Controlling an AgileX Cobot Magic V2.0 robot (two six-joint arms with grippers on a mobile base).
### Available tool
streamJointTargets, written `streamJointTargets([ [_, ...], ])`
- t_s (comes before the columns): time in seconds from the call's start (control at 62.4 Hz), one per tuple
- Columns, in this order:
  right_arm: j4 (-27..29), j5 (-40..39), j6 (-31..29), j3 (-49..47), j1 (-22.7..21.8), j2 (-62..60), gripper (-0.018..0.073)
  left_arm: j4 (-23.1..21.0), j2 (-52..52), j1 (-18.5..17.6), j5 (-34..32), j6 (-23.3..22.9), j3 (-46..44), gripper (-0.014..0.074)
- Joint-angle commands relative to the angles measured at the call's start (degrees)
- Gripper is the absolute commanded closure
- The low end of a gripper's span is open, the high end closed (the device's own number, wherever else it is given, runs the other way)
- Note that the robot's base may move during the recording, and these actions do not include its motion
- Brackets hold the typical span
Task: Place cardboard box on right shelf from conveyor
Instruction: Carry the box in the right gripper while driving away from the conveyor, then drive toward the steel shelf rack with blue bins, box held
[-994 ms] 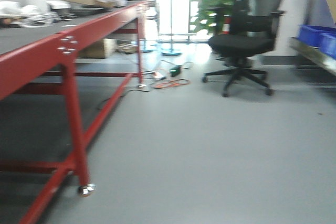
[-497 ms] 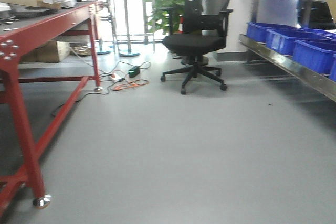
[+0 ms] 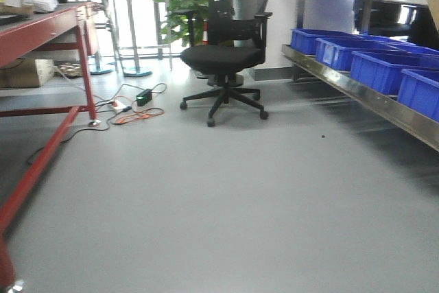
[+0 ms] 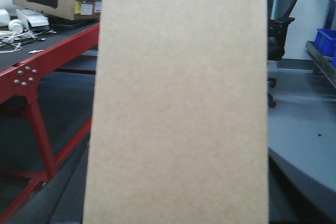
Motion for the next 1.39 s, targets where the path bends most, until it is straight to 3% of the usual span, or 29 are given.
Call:
streamJointTargets([
  [0.0, -1.53, -5.24, -0.21, -1.7, -0.36, 0.09, 0.0399, -0.27, -0.68, -0.38, -5.15, -0.29, -0.21, 0.0715],
  [1.379, -1.53, -5.15, -0.21, -1.7, -0.36, 0.08, 0.0399, -0.27, -0.68, -0.5, -5.15, -0.29, -0.21, 0.0715],
])
